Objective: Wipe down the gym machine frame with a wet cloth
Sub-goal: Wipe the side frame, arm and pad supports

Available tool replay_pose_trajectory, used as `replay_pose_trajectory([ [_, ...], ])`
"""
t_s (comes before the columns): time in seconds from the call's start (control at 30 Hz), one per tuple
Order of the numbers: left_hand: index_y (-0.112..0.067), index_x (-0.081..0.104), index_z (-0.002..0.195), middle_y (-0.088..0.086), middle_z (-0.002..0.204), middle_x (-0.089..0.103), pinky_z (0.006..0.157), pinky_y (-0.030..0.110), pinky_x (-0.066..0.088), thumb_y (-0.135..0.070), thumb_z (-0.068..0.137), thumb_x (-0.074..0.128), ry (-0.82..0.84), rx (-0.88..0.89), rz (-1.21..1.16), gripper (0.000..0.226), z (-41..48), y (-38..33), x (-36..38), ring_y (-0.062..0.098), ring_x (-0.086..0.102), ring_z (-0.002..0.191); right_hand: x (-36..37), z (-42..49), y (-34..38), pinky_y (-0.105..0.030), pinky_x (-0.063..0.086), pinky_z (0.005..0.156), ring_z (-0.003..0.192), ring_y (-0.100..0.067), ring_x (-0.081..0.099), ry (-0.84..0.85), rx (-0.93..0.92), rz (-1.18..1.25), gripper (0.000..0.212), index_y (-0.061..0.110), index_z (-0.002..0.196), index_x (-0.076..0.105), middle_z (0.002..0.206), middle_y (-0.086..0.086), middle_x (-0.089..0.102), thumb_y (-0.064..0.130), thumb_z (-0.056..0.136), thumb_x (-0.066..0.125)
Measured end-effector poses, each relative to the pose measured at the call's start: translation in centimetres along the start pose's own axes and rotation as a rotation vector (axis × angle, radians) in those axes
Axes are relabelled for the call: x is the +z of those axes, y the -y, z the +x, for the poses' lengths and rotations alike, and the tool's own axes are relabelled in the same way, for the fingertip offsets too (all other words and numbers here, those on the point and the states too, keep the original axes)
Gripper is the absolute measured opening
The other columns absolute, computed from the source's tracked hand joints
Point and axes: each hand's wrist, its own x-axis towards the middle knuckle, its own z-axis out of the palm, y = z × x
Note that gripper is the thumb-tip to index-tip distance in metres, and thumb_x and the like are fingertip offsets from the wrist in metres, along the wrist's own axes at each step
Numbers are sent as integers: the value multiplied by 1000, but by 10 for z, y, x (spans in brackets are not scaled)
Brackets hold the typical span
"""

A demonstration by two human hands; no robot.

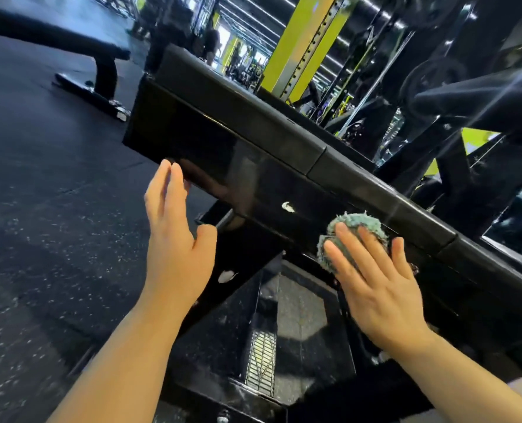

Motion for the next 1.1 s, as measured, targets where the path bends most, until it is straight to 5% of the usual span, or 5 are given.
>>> replay_pose_trajectory([
  [0.23,-22,25,148,-4,152,21,101,16,24,0,90,44,-92,-28,94,64,11,-8,-16,0,17,138,-10,144,70,-43,0,117,141,-25,25,-172,-66,162,65,19,146,33,153,-8,32,12,85,52],
  [0.57,-22,6,152,-20,156,-7,79,-14,18,1,94,39,13,-96,-50,71,26,1,-33,-4,2,141,-2,29,5,-46,3,116,143,-22,14,18,-95,-58,86,26,152,11,158,-1,13,18,79,56],
  [0.73,-22,1,151,-20,154,-19,70,-15,18,0,95,42,63,-97,5,73,24,-4,-27,-20,-7,123,-10,122,50,-46,8,116,140,-26,29,-123,-123,66,67,21,146,35,152,-6,33,17,83,59],
  [0.9,-23,5,151,-19,157,-3,103,8,19,1,93,38,-50,-107,-47,72,26,-5,-28,-10,3,137,-16,200,92,-46,1,116,144,-23,23,-114,-203,122,60,22,147,33,155,-4,27,19,89,48],
  [1.1,-26,11,151,-21,156,-1,113,26,26,0,92,42,-58,-75,-3,71,24,-3,-33,-8,6,137,-1,66,24,-49,0,117,147,-19,9,-11,-228,-76,83,25,151,19,160,1,10,12,77,53],
])
